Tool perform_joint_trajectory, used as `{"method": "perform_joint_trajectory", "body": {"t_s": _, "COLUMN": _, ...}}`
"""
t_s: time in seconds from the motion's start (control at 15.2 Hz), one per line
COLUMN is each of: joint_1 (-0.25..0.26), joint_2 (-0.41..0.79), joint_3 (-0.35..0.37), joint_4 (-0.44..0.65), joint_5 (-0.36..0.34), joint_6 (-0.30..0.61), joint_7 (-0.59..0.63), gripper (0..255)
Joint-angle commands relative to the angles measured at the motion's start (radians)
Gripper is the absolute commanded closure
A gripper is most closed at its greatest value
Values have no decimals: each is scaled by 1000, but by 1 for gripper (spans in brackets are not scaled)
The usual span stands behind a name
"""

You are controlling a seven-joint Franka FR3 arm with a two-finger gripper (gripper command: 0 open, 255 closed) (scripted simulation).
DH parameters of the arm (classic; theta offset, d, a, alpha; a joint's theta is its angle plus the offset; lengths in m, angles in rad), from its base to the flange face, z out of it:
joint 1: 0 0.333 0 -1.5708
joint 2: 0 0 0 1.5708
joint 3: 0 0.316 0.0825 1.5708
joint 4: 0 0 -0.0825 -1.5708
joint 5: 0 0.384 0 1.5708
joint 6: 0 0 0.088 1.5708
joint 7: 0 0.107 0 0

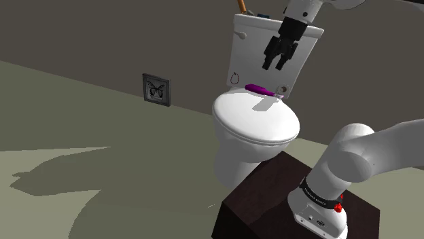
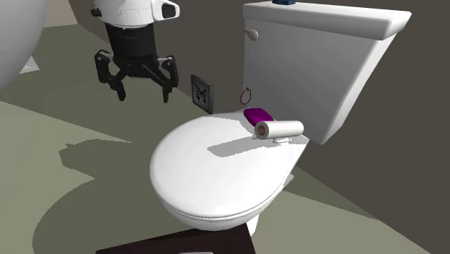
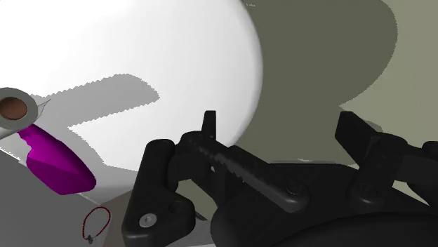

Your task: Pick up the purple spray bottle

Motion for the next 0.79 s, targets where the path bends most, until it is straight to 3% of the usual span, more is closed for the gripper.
{"method": "perform_joint_trajectory", "body": {"t_s": 0.0, "joint_1": 0, "joint_2": 0, "joint_3": 0, "joint_4": 0, "joint_5": 0, "joint_6": 0, "joint_7": 0, "gripper": 0}}
{"method": "perform_joint_trajectory", "body": {"t_s": 0.73, "joint_1": -28, "joint_2": 149, "joint_3": -236, "joint_4": -33, "joint_5": -121, "joint_6": 139, "joint_7": -330, "gripper": 0}}
